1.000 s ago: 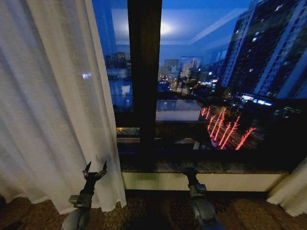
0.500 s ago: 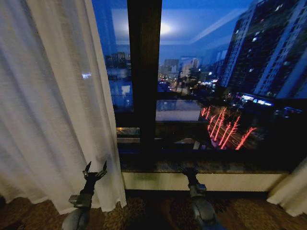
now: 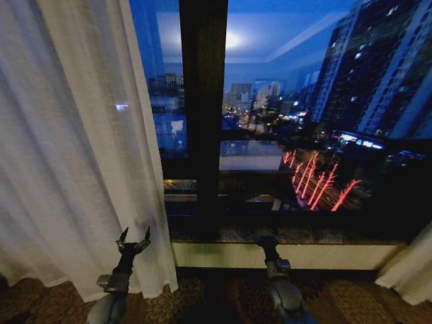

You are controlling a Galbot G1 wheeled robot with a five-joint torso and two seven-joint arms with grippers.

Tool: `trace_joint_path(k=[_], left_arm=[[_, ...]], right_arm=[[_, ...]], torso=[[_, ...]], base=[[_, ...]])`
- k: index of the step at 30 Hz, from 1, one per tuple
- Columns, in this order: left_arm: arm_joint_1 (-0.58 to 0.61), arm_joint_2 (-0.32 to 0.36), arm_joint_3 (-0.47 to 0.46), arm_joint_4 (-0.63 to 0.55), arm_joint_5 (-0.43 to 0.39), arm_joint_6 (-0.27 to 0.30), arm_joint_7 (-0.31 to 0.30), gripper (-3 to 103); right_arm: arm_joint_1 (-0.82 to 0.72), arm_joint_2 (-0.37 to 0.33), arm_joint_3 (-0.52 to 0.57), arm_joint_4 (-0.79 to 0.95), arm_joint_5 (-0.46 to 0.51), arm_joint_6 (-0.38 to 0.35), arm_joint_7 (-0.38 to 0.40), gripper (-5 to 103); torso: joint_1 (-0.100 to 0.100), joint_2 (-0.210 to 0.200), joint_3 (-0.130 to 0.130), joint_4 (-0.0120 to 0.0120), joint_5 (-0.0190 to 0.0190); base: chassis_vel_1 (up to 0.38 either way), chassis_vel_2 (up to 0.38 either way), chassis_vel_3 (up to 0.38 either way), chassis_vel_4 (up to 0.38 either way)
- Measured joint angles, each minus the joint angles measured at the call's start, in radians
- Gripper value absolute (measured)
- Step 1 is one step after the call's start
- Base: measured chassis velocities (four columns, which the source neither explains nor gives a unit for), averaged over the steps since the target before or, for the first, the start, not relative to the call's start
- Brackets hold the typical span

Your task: Open the curtains by pulling them apart, changing their state from closed to fully open.

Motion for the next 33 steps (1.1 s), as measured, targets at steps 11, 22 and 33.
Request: trace_joint_path(k=[11,22,33], left_arm=[[0.0,0.0,0.0,0.0,0.0,0.0,0.0,100],[0.0,0.0,0.0,0.0,0.0,0.0,0.0,100],[0.0,0.0,0.0,0.0,0.0,0.0,0.0,100]], right_arm=[[0.0,0.0,0.0,0.0,0.0,0.0,0.0,100],[0.0,0.0,0.0,0.0,0.0,0.0,0.0,100],[0.0,0.0,0.0,0.0,0.0,0.0,0.0,100]], torso=[[0.0,0.0,0.0,0.0,0.0001],[0.0,0.0,0.0,0.0,0.0],[0.0,0.0,0.0,0.0,0.0]], base=[[0.0,0.0,0.0,0.0],[0.0,0.0,0.0,0.0],[0.0,0.0,0.0,0.0]])
